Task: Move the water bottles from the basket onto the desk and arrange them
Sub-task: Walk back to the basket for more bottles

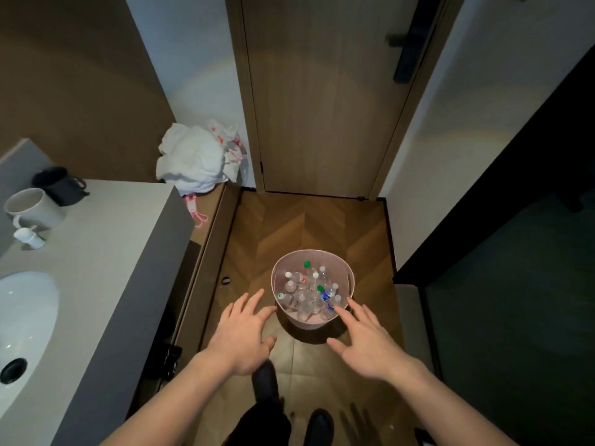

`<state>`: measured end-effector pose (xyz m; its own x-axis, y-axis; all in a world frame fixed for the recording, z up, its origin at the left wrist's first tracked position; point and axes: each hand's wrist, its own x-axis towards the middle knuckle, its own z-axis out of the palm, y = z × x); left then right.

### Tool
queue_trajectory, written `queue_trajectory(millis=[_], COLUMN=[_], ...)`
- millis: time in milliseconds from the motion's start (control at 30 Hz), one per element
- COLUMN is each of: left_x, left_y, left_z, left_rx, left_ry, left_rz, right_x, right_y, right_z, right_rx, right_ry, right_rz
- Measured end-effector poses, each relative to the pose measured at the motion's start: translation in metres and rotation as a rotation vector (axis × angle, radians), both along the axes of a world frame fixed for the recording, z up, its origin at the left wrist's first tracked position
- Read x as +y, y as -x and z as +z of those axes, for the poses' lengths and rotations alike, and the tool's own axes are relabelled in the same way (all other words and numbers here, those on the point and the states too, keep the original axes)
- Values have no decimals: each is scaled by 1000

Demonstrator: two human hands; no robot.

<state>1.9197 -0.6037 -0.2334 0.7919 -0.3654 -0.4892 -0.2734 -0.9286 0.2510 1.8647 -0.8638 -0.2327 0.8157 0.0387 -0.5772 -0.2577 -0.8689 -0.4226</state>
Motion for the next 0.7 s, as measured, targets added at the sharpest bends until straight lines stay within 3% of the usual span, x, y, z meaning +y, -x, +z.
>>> queue_trajectory(millis=[400,700], left_x=[-14,-44], left_y=[-183,-280], left_z=[-66,-175], left_rx=[122,225], left_ry=[-5,-75], left_rz=[-52,-111], right_x=[-6,1], right_y=[-160,-244], right_z=[-63,-165], right_rx=[69,198], right_ry=[4,-19], right_rz=[-146,-252])
